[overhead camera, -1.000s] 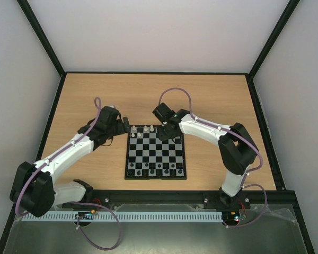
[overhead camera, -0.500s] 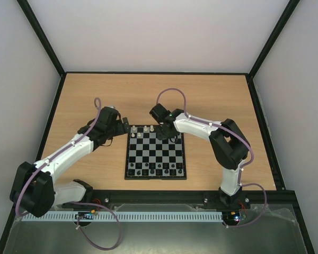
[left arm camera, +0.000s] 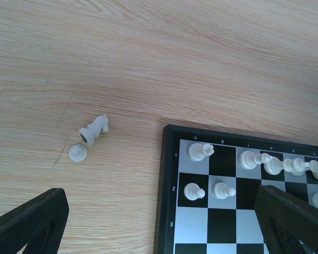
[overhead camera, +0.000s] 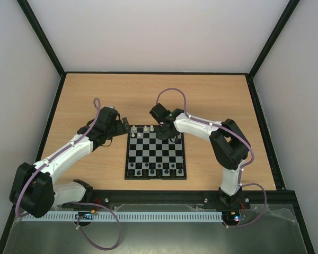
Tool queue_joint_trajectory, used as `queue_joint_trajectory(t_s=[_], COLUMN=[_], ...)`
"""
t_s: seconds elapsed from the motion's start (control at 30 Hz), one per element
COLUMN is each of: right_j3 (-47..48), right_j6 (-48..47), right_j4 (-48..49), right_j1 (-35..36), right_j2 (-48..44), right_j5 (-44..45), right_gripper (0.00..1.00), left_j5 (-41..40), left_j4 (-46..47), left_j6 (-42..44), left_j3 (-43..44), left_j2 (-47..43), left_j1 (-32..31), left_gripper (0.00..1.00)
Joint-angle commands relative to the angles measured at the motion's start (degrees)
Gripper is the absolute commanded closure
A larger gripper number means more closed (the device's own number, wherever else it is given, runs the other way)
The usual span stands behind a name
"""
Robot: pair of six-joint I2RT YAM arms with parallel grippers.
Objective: Set up the chess pieces on the board
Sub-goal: Place the chess piece on the chessboard, then pick up the chess piece at the center of the board.
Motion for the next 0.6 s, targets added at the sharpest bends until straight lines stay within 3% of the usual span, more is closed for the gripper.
queue_joint_trajectory(t_s=[0.0,0.23,0.4,0.57], right_j3=[0.92,-1.31,-6.31,-11.45], right_j6=[-0.23,-0.18,-0.71,-0.43], right_j4=[-2.94,-4.92,-4.15,-1.44], right_j1=[0.13,-0.58,-6.62,-11.63], right_j2=[-4.35,-14.72,-20.78,-25.47], right_j5=[-1.84,0.52,0.39,-0.66], right_gripper=[0.81,0.72,0.69,0.55], left_j5=[0.23,0.02,-0.69,-2.5], left_j4=[0.16,-0.01,-0.47,-1.41], left_j6=[-0.08,-0.14,-0.4,-0.97], left_j3=[-0.57,-0.56,-0.43,-0.24], left_j2=[-1.05,-1.29,-1.38,-0.59], left_j1=[0.36,0.36,0.42,0.77], left_gripper=[0.0,0.01,0.0,0.0])
